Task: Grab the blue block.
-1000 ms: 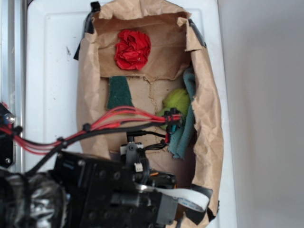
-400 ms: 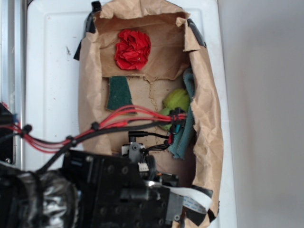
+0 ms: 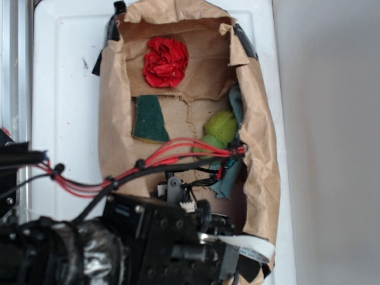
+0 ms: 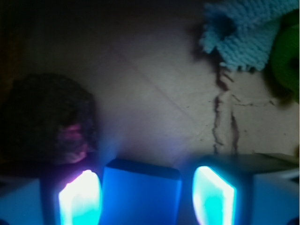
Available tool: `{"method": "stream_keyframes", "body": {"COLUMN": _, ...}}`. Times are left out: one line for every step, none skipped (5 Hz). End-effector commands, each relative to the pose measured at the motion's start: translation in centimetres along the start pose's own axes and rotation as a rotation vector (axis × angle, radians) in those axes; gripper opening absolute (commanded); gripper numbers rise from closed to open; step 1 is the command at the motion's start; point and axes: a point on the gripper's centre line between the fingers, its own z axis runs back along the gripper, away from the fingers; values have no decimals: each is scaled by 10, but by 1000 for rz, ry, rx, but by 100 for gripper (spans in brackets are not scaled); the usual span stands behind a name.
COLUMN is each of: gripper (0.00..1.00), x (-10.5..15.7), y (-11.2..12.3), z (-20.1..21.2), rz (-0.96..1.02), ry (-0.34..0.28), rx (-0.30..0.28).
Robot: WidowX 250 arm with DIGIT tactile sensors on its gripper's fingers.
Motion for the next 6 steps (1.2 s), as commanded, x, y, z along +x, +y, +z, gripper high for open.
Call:
{"method": "stream_keyframes", "body": {"gripper": 0, "x": 4, "y": -12, "z": 7, "rz": 8, "ry": -53, "rx": -3}}
{"method": "stream_keyframes", "body": {"gripper": 0, "x": 4, "y": -13, "z": 7, "rz": 12, "ry": -55, "rx": -1}}
{"method": "stream_keyframes", "body": {"gripper": 0, "x": 4, "y": -11, "z": 9, "rz": 27, "ry": -69, "rx": -7}}
{"method": "stream_keyframes", "body": {"gripper": 0, "x": 9, "y": -4, "z": 12, "rz": 79, "ry": -92, "rx": -4}}
{"method": "stream_keyframes", "body": {"gripper": 0, "x": 36, "y": 46, "z": 60, "rz": 162, "ry": -86, "rx": -41}}
{"method": "stream_keyframes", "body": {"gripper": 0, "x": 52, "y": 99, "z": 105, "rz": 236, "ry": -102, "rx": -114}}
